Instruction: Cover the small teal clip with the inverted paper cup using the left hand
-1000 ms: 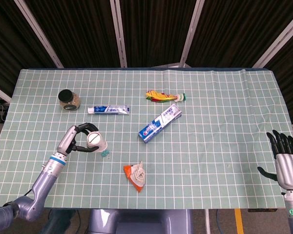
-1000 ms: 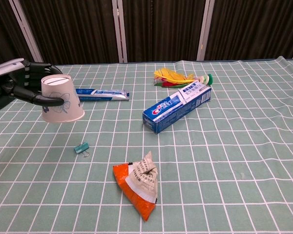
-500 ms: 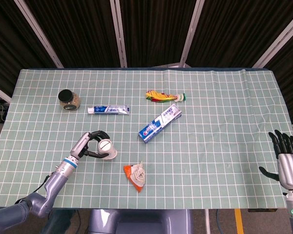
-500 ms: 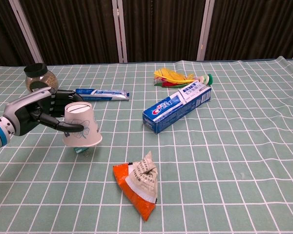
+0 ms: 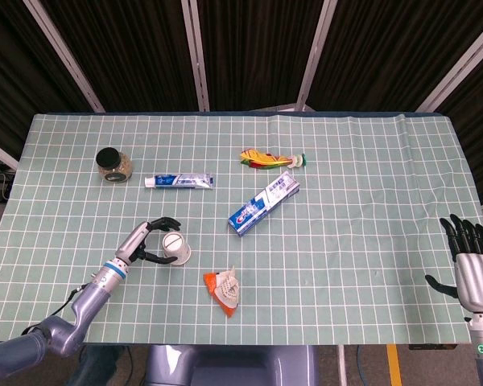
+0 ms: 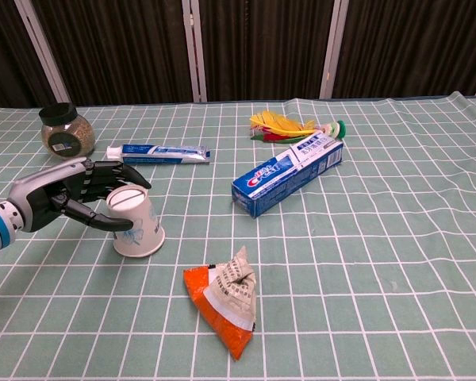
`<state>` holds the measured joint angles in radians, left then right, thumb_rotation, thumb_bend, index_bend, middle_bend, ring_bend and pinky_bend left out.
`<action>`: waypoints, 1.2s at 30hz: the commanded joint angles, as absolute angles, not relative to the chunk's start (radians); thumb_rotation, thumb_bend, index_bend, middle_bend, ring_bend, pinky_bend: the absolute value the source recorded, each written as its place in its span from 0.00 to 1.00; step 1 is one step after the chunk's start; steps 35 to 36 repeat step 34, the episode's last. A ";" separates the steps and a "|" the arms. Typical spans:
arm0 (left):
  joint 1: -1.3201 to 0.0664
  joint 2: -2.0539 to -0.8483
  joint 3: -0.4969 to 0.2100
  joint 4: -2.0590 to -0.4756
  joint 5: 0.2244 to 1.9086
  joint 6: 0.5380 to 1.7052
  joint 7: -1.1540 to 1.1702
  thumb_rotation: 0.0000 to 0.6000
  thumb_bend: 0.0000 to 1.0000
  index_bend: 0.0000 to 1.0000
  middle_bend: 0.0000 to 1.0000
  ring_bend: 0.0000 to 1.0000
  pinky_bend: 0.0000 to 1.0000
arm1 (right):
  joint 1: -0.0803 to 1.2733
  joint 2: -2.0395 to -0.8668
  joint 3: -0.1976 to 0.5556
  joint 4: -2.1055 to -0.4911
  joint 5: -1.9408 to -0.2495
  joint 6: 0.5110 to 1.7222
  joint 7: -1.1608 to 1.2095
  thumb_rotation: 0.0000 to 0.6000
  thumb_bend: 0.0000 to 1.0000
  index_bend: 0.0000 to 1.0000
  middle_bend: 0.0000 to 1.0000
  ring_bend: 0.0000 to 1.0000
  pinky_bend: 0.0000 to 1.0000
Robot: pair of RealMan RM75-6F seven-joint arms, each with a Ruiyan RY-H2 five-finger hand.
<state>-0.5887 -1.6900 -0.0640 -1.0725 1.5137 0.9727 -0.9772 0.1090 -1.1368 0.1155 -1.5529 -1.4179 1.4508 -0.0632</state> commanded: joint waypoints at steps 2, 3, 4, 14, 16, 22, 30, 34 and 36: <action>-0.591 -1.684 -0.051 -1.072 1.525 0.980 -0.976 1.00 0.00 0.05 0.00 0.00 0.00 | 0.109 -1.136 0.116 -1.553 -1.416 1.451 -0.063 1.00 0.00 0.00 0.00 0.00 0.00; -0.590 -1.682 -0.048 -1.074 1.527 0.983 -0.977 1.00 0.00 0.02 0.00 0.00 0.00 | 0.108 -1.136 0.116 -1.553 -1.417 1.452 -0.062 1.00 0.00 0.00 0.00 0.00 0.00; -0.586 -1.678 -0.044 -1.078 1.528 0.990 -0.978 1.00 0.00 0.00 0.00 0.00 0.00 | 0.108 -1.136 0.116 -1.554 -1.417 1.453 -0.061 1.00 0.00 0.00 0.00 0.00 0.00; -0.539 -1.532 -0.033 -1.212 1.605 1.187 -0.884 1.00 0.00 0.00 0.00 0.00 0.00 | 0.103 -1.126 0.110 -1.568 -1.436 1.466 -0.052 1.00 0.00 0.00 0.00 0.00 0.00; -0.534 -1.509 -0.034 -1.231 1.611 1.206 -0.855 1.00 0.00 0.00 0.00 0.00 0.00 | 0.102 -1.125 0.109 -1.570 -1.438 1.467 -0.051 1.00 0.00 0.00 0.00 0.00 0.00; -0.467 -1.332 -0.016 -1.358 1.619 1.295 -0.468 1.00 0.00 0.00 0.00 0.00 0.00 | 0.100 -1.118 0.104 -1.588 -1.457 1.478 -0.045 1.00 0.00 0.00 0.00 0.00 0.00; -0.261 -1.231 -0.022 -1.556 1.430 1.486 0.277 1.00 0.00 0.00 0.00 0.00 0.00 | 0.101 -1.119 0.096 -1.610 -1.483 1.487 -0.062 1.00 0.00 0.00 0.00 0.00 0.00; -0.233 -1.221 -0.023 -1.576 1.423 1.512 0.291 1.00 0.00 0.00 0.00 0.00 0.00 | 0.102 -1.120 0.095 -1.613 -1.486 1.486 -0.066 1.00 0.00 0.00 0.00 0.00 0.00; -0.233 -1.221 -0.023 -1.576 1.423 1.512 0.291 1.00 0.00 0.00 0.00 0.00 0.00 | 0.102 -1.120 0.095 -1.613 -1.486 1.486 -0.066 1.00 0.00 0.00 0.00 0.00 0.00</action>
